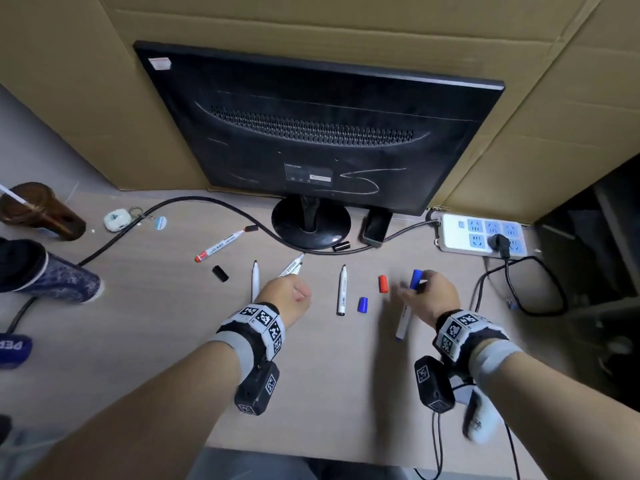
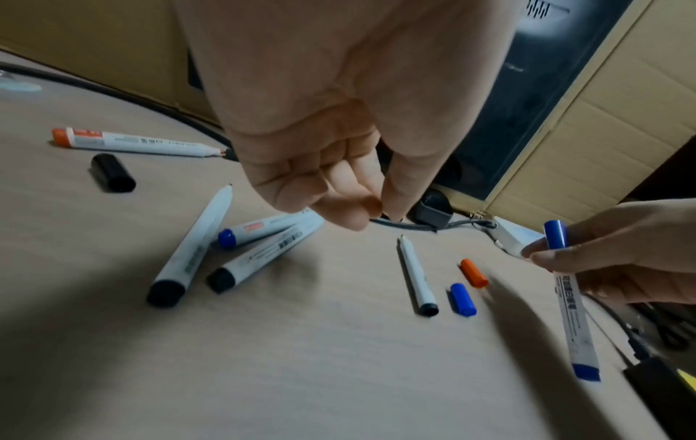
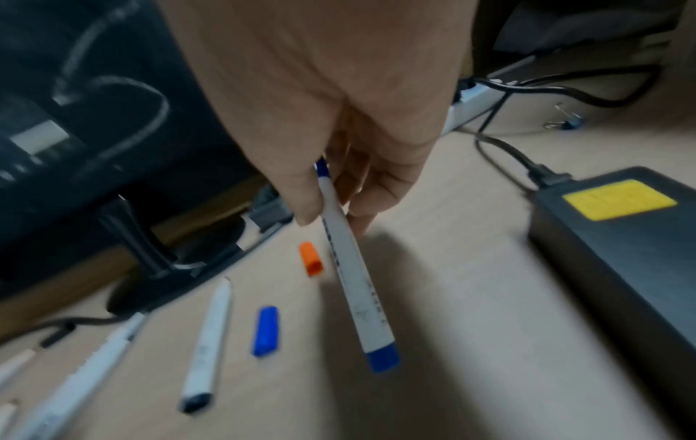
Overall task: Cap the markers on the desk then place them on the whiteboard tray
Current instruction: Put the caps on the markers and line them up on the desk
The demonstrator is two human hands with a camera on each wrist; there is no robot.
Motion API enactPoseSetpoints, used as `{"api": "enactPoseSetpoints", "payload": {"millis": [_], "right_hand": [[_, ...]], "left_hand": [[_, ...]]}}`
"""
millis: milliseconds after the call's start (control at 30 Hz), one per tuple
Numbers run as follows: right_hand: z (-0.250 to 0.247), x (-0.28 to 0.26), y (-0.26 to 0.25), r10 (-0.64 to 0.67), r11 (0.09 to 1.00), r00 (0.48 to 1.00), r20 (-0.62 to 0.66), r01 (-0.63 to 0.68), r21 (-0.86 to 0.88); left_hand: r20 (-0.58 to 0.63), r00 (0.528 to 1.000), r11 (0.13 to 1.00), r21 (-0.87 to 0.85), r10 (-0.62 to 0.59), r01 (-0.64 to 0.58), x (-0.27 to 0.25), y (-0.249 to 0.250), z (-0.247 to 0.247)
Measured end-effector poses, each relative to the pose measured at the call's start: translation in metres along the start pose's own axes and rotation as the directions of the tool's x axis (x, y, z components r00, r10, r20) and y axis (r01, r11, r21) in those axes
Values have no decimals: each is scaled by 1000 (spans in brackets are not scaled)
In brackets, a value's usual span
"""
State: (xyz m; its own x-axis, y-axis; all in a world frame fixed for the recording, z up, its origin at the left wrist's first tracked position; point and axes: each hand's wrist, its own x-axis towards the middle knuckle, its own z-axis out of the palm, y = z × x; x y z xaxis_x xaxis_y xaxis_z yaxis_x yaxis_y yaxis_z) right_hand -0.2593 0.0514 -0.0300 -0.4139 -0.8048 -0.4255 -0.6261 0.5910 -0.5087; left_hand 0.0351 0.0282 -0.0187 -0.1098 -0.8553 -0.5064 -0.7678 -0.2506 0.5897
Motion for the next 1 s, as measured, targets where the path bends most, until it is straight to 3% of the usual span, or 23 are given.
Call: {"api": "enactPoseSetpoints", "payload": {"millis": [167,400,533,667,900,1000], "right_hand": [[17,9,25,66,997,998,-22,-65,33],[27,11,12,-42,999,989,-143,46,23],[45,9,-34,-112,992,994,-5,111,-55],[74,7,-68,-100,990,989,107,109,-87],[99,2,-89,-57,951,989,134,95,-293],[100,2,-92,-26,960,980,198,80,-267]], "left_hand": [[38,999,999,36,-16,14,6,-12,19],[29,1000,1000,-14,-10,10,11,-11,25],[5,1000,999,-34,-19,19,11,-16,10],[2,994,994,-35,-105,105,7,-38,-11],[-43,978,979,-50,-202,199,0,-78,-52],[-76,973,976,-34,-217,215,6,-86,-62]]}}
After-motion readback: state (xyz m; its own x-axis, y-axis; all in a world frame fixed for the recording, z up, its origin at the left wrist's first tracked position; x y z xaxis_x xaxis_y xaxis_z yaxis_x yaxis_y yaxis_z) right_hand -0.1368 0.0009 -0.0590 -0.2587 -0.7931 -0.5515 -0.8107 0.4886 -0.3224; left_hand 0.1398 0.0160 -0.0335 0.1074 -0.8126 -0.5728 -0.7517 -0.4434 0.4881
